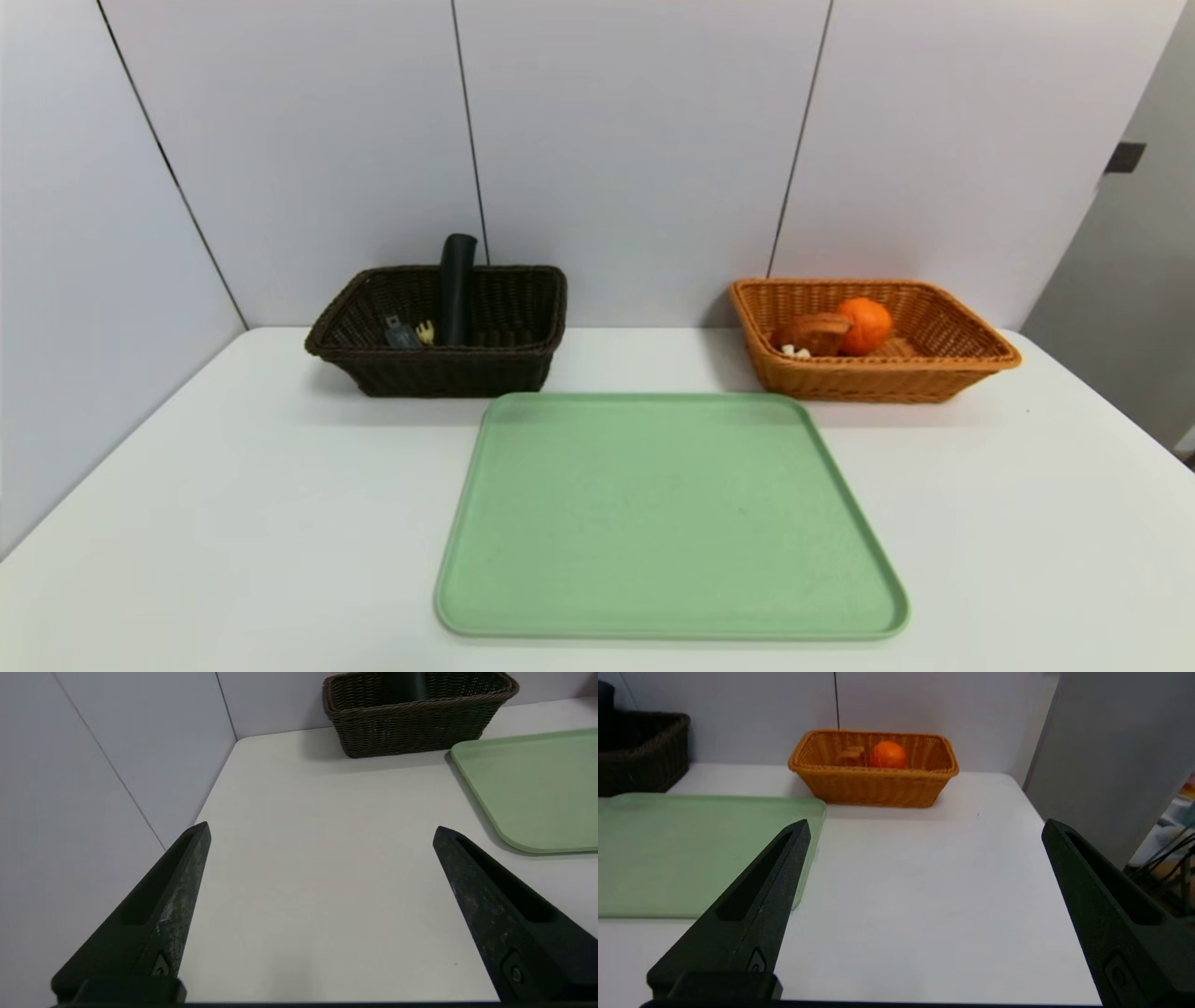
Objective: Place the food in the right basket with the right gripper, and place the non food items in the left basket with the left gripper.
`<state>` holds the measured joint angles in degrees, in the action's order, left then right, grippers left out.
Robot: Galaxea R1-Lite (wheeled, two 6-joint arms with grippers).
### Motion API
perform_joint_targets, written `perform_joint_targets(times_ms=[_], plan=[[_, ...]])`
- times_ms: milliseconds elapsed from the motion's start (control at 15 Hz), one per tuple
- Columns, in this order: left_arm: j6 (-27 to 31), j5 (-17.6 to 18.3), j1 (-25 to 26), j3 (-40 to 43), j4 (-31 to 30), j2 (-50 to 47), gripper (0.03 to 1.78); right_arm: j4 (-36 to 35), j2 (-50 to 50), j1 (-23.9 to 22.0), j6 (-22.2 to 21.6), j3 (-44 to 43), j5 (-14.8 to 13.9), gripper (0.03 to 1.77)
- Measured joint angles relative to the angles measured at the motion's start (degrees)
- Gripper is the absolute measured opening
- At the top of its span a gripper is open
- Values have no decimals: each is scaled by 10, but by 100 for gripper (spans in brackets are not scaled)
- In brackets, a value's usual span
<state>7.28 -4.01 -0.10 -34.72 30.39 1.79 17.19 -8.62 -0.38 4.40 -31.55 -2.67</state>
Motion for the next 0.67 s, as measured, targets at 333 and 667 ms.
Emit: perform_joint_targets(times_ms=[333,667], plan=[[26,10,0,101,-167,-18,169,-139,74,2,55,93,11,171],[46,12,0,266,-362,-19,169,-289,87,2,56,279,39,171]])
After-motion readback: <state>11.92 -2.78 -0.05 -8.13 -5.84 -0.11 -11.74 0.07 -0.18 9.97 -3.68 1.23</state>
